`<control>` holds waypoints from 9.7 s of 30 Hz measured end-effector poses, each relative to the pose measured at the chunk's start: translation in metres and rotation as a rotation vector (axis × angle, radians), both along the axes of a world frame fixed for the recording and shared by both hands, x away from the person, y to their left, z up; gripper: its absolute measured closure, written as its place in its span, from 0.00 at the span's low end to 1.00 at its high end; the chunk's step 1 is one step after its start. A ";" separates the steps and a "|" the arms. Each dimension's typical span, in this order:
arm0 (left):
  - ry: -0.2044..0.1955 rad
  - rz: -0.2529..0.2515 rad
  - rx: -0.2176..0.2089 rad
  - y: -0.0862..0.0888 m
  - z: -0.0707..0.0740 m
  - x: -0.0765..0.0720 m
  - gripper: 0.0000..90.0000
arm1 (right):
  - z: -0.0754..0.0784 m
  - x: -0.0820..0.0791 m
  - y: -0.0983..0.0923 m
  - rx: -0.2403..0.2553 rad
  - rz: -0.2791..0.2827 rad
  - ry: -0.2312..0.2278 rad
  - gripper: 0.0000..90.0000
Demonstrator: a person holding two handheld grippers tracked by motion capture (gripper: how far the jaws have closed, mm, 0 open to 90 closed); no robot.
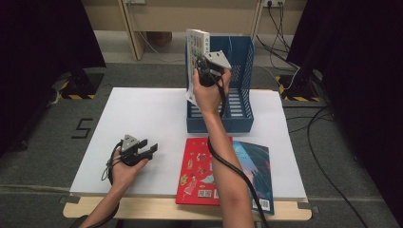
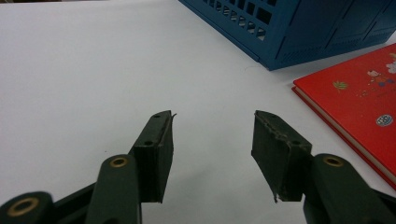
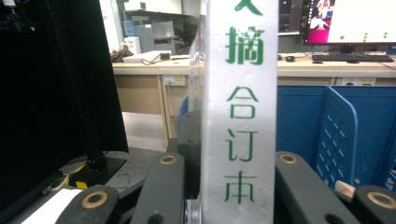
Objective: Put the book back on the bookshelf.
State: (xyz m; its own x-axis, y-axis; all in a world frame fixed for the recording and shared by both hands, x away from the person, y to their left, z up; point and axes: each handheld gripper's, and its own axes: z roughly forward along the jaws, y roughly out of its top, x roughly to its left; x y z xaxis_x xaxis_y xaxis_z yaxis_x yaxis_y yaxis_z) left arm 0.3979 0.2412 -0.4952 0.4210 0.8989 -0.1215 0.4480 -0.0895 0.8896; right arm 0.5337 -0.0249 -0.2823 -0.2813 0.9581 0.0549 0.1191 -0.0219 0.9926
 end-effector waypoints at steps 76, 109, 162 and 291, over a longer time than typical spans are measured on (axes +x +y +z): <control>0.007 0.011 -0.015 0.005 -0.003 0.002 0.54 | -0.021 0.038 0.017 0.045 -0.027 -0.026 0.83; 0.001 0.017 -0.026 0.009 -0.003 0.001 0.54 | -0.042 0.037 0.019 0.065 -0.037 -0.077 0.83; 0.000 0.012 -0.034 0.010 -0.002 0.000 0.54 | -0.065 0.040 0.024 0.072 -0.043 -0.085 0.82; -0.006 0.010 -0.004 0.006 -0.003 -0.002 0.55 | -0.036 0.042 0.006 -0.020 -0.095 0.338 0.79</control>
State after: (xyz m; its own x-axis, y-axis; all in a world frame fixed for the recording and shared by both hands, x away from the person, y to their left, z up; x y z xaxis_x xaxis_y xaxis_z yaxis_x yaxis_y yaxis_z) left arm 0.3961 0.2474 -0.4979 0.4129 0.9025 -0.1226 0.4430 -0.0814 0.8928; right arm 0.5752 -0.0190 -0.3179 -0.1596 0.9810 0.1106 0.4393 -0.0298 0.8978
